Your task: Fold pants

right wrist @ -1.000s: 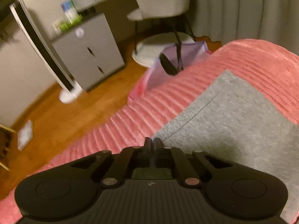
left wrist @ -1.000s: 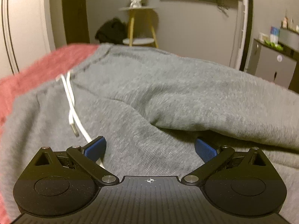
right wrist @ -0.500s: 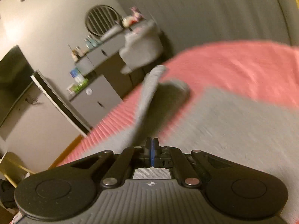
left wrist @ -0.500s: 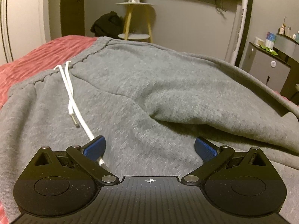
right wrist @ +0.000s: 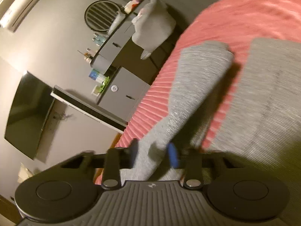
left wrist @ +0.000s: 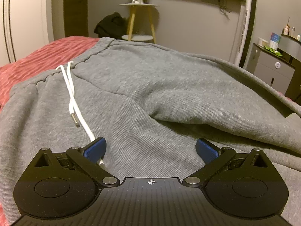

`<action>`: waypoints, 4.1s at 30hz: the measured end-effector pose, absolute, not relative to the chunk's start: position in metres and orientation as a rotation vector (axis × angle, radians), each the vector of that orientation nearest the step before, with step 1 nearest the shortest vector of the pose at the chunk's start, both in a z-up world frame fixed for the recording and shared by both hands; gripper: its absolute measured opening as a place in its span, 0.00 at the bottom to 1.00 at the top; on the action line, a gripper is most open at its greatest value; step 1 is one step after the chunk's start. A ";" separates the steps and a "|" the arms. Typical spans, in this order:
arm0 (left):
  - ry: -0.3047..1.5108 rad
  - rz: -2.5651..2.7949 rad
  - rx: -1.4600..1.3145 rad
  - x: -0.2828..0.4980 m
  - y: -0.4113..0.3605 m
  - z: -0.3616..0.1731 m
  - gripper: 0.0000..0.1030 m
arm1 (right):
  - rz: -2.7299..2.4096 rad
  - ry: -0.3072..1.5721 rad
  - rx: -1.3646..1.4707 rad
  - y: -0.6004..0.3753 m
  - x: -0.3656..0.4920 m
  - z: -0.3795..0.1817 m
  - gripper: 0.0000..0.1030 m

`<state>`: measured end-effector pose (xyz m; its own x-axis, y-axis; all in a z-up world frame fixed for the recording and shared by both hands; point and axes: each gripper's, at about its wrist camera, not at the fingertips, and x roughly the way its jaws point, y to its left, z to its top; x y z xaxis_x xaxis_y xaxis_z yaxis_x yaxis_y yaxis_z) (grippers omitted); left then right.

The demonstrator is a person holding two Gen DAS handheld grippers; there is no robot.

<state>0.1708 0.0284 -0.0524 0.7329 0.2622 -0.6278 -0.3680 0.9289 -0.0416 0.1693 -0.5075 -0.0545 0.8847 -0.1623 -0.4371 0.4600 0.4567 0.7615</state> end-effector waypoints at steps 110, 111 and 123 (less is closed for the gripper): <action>0.573 0.342 -0.645 0.051 0.276 -0.055 0.40 | -0.604 0.453 0.808 -0.570 -0.073 -0.060 0.04; 0.562 0.343 -0.626 0.055 0.276 -0.048 0.37 | -0.610 0.459 0.798 -0.569 -0.068 -0.057 0.04; 0.599 0.583 -0.482 0.037 0.271 -0.030 0.67 | -0.774 0.572 0.561 -0.568 -0.068 -0.052 0.48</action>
<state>0.0375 0.2707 -0.0299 0.6769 0.3629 -0.6404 -0.6299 0.7357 -0.2488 -0.0678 -0.5676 -0.0525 0.5830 -0.4785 -0.6566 0.7679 0.5885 0.2530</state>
